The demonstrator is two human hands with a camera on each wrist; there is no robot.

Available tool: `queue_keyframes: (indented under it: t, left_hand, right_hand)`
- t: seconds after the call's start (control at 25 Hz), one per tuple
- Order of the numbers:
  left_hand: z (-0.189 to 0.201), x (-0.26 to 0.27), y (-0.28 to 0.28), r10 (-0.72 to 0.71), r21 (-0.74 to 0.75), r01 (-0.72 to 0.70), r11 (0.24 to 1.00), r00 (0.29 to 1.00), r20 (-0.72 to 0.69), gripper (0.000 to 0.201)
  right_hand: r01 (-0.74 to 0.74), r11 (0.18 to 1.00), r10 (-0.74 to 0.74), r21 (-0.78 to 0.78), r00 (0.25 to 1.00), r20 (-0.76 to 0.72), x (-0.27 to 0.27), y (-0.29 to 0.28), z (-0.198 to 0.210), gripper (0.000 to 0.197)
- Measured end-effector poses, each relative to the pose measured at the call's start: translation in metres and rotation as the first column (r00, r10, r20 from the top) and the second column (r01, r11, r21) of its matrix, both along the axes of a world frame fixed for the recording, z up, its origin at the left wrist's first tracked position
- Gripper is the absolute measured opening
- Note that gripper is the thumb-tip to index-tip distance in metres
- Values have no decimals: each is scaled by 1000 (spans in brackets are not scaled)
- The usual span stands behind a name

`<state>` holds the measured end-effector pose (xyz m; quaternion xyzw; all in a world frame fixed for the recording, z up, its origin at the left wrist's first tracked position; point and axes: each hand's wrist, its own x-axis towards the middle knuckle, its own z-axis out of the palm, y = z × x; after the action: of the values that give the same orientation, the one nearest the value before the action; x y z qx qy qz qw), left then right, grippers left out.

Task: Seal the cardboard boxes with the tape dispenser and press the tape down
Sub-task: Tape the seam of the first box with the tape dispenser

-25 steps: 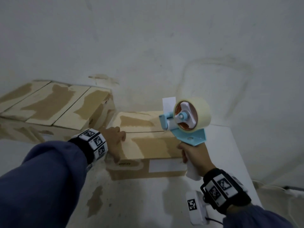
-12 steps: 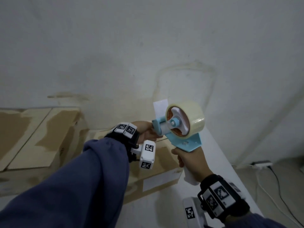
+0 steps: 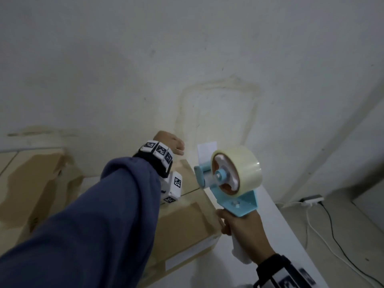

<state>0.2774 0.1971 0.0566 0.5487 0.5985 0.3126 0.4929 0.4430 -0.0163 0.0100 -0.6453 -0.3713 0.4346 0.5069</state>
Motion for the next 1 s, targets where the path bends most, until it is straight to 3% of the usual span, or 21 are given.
queue_keyframes:
  t: [0.2,0.4,0.56,0.68,0.8,0.84,0.96,1.0]
  left_hand:
    - [-32,9,39,-53,53,71,996,956,-289,20]
    - [-56,7,61,-64,20,77,997,932,-358,26]
    - [-66,6,72,-126,-27,125,992,908,-400,28]
    - [-82,7,73,-226,-108,202,973,774,-592,35]
    - [-88,6,71,-232,-167,161,973,667,-708,40]
    - [-83,6,71,-247,-168,182,969,679,-691,39]
    - [-63,10,66,-282,-126,252,959,855,-436,31]
    - [-60,13,58,-338,-141,307,941,838,-428,32]
  right_hand:
    - [-49,999,51,-20,984,170,6,26,-10,16]
    - [-58,990,86,-126,970,227,6,43,-26,11]
    - [-35,990,67,-135,969,239,8,50,-32,22]
    - [-70,987,103,-148,967,232,7,51,-34,18]
    - [-56,992,85,-116,961,263,7,50,-38,16]
    - [-31,994,55,-104,969,241,6,50,-37,15]
    - [-12,997,28,-75,974,227,4,50,-34,26]
    - [-10,997,26,-71,972,234,3,50,-33,29]
